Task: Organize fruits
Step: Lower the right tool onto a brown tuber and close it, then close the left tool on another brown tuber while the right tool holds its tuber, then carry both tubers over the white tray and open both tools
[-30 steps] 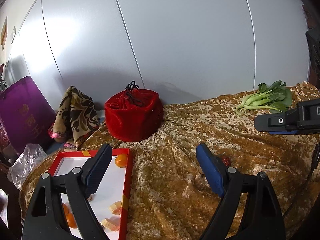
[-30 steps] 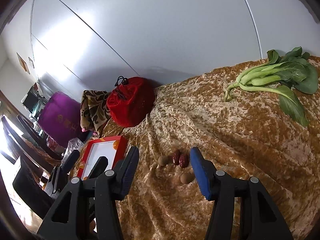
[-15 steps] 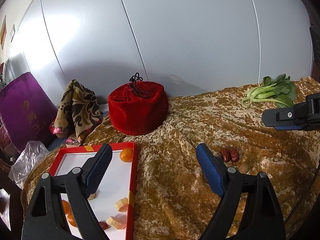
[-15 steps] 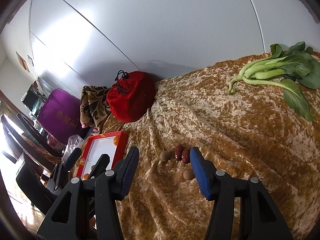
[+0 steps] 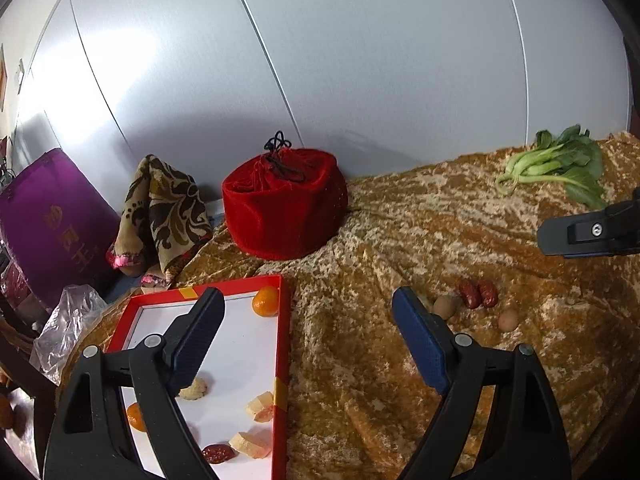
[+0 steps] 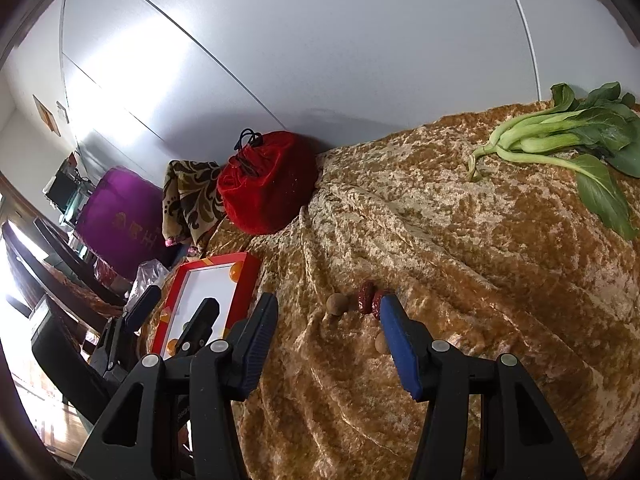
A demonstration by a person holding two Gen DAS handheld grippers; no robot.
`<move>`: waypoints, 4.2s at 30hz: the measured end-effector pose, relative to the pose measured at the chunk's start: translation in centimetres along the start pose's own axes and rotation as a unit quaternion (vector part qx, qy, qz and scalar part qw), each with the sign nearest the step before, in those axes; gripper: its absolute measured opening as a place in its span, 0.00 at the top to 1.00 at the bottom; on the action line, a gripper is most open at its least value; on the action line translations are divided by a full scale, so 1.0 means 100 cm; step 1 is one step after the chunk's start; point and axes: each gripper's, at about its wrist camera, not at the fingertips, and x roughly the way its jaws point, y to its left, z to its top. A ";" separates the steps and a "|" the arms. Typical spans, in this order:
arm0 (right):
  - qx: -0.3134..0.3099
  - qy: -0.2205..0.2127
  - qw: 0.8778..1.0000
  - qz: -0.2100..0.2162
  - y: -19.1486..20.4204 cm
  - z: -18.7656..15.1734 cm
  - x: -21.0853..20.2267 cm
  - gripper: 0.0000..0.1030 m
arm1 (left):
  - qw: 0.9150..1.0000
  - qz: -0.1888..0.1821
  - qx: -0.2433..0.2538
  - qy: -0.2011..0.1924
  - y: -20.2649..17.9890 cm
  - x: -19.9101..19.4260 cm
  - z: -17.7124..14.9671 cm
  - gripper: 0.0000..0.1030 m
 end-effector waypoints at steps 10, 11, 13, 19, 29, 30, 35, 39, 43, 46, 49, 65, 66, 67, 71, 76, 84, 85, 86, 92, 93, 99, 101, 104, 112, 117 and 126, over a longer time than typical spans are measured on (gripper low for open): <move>0.055 0.095 0.994 -0.005 -0.015 -0.015 0.047 0.46 | 0.994 -0.034 -0.029 0.104 0.013 0.034 -0.017 0.16; 0.055 0.100 0.993 -0.012 -0.015 -0.016 0.051 0.48 | 0.994 -0.038 -0.027 0.102 0.012 0.032 -0.016 0.16; 0.056 0.106 0.992 -0.030 -0.017 -0.018 0.057 0.50 | 0.994 -0.044 -0.020 0.097 0.010 0.029 -0.015 0.16; 0.056 0.113 0.989 -0.076 -0.024 -0.017 0.075 0.58 | 0.995 -0.051 0.008 0.082 0.003 0.022 -0.013 0.16; 0.036 0.136 0.980 -0.140 -0.021 -0.021 0.104 0.70 | 0.995 -0.071 0.039 0.060 -0.002 0.023 -0.010 0.16; 0.032 0.137 0.979 -0.147 -0.019 -0.021 0.106 0.76 | 0.994 -0.077 0.045 0.056 -0.004 0.025 -0.009 0.16; 0.052 0.134 0.981 -0.134 -0.024 -0.019 0.098 0.79 | 0.989 -0.121 0.066 0.045 -0.018 0.036 -0.006 0.16; 0.078 0.120 0.984 -0.106 -0.032 -0.012 0.081 0.79 | 0.981 -0.173 0.074 0.045 -0.033 0.041 -0.005 0.16; 0.101 0.104 0.985 -0.090 -0.043 -0.005 0.062 0.79 | 0.974 -0.198 0.094 0.054 -0.051 0.048 -0.008 0.16; 0.111 0.099 0.985 -0.083 -0.048 -0.003 0.053 0.79 | 0.970 -0.210 0.096 0.071 -0.059 0.061 -0.007 0.17; 0.116 0.100 0.985 -0.079 -0.051 -0.004 0.048 0.79 | 0.969 -0.218 0.092 0.074 -0.060 0.072 -0.005 0.24; 0.120 0.108 0.983 -0.083 -0.052 -0.001 0.057 0.79 | 0.942 -0.300 0.136 0.065 -0.071 0.096 0.003 0.57; 0.121 0.108 0.983 -0.084 -0.053 -0.001 0.057 0.79 | 0.940 -0.304 0.140 0.067 -0.071 0.097 0.001 0.58; 0.121 0.109 0.983 -0.084 -0.053 -0.002 0.057 0.79 | 0.937 -0.308 0.147 0.069 -0.072 0.097 0.000 0.59; 0.124 0.109 0.983 -0.084 -0.054 -0.001 0.058 0.79 | 0.935 -0.309 0.159 0.074 -0.073 0.097 -0.005 0.62; 0.123 0.107 0.983 -0.082 -0.053 -0.001 0.057 0.79 | 0.935 -0.311 0.149 0.081 -0.073 0.101 -0.004 0.72; 0.125 0.104 0.983 -0.083 -0.054 -0.001 0.058 0.79 | 0.929 -0.318 0.170 0.085 -0.080 0.094 -0.008 0.79; 0.125 0.104 0.983 -0.082 -0.053 -0.001 0.058 0.79 | 0.929 -0.319 0.169 0.085 -0.079 0.094 -0.008 0.80; 0.124 0.102 0.984 -0.082 -0.053 -0.001 0.057 0.79 | 0.929 -0.319 0.165 0.086 -0.078 0.094 -0.008 0.80; 0.125 0.096 0.984 -0.083 -0.053 -0.001 0.055 0.79 | 0.930 -0.318 0.163 0.089 -0.078 0.093 -0.007 0.80; 0.125 0.095 0.984 -0.082 -0.053 -0.001 0.054 0.79 | 0.931 -0.315 0.165 0.089 -0.079 0.093 -0.007 0.80; 0.120 0.091 0.986 -0.068 -0.049 -0.001 0.052 0.79 | 0.937 -0.296 0.166 0.083 -0.080 0.082 -0.004 0.80; 0.117 0.089 0.987 -0.062 -0.046 -0.001 0.052 0.79 | 0.939 -0.292 0.163 0.081 -0.077 0.075 -0.003 0.80; 0.115 0.085 0.988 -0.061 -0.044 -0.001 0.051 0.79 | 0.941 -0.289 0.159 0.075 -0.070 0.061 -0.001 0.80; 0.097 0.072 0.992 -0.039 -0.028 -0.001 0.045 0.79 | 0.956 -0.256 0.136 0.038 -0.043 0.002 0.001 0.80; 0.076 0.062 0.995 -0.018 -0.009 -0.006 0.041 0.79 | 0.974 -0.199 0.108 0.007 -0.018 -0.027 -0.002 0.80; 0.023 0.038 0.999 0.014 0.035 -0.016 0.039 0.79 | 0.998 -0.066 0.020 -0.017 0.053 -0.059 -0.025 0.80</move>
